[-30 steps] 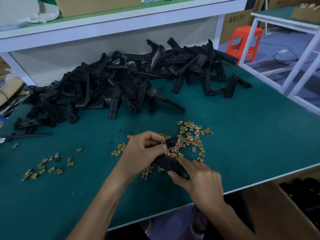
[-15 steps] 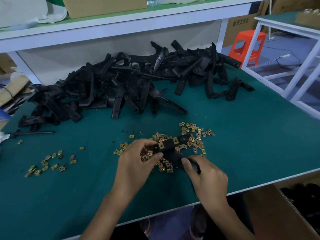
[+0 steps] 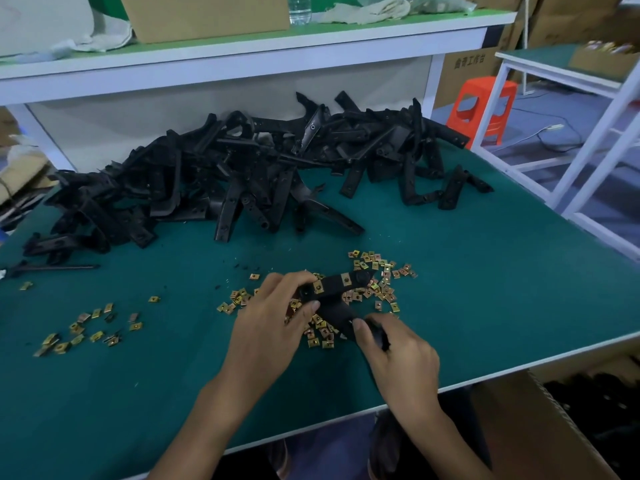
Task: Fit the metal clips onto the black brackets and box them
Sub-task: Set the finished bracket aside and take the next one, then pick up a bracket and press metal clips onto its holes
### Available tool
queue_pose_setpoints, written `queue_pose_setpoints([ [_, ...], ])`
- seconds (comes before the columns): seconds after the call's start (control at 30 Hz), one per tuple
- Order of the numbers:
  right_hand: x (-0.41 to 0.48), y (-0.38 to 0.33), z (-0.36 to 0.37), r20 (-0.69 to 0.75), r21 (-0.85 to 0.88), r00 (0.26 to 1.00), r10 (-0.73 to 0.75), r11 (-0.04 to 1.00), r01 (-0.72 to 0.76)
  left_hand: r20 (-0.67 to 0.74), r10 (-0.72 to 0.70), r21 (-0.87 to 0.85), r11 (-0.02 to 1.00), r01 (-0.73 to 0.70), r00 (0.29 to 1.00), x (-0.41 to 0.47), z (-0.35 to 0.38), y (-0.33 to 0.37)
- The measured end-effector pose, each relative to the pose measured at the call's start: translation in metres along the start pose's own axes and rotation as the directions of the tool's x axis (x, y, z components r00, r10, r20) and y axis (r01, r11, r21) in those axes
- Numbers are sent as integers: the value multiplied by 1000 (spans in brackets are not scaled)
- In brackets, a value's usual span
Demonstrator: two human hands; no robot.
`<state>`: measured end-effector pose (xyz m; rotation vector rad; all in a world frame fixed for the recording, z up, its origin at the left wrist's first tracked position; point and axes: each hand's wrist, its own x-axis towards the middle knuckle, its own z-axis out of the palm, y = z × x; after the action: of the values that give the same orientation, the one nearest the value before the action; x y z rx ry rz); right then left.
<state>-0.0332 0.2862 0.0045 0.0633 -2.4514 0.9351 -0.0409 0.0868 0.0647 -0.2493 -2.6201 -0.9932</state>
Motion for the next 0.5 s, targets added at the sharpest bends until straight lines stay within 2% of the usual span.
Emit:
queue_pose_setpoints([
  [0.1,1,-2,-3,22,12,999,25,1000,-25,-7,5,-5,1000,-5,1000,2,2,5],
  [0.2,0,-5,-12,132,28,988,79,996,-83,-26,1,-56,998,-2,1000,8,5,7],
  [0.3,-15,2,-24,196,32,976,97,994,-106,18,50,-70,996,-49,999,14,12,15],
  [0.4,-43,17,-45,112,81,984,141,985,-150,76,101,-75,993,-95,992,15,34,26],
  [0.5,-71,35,-76,10,100,959,284,954,-284,200,144,-143,983,-116,969,11,61,44],
])
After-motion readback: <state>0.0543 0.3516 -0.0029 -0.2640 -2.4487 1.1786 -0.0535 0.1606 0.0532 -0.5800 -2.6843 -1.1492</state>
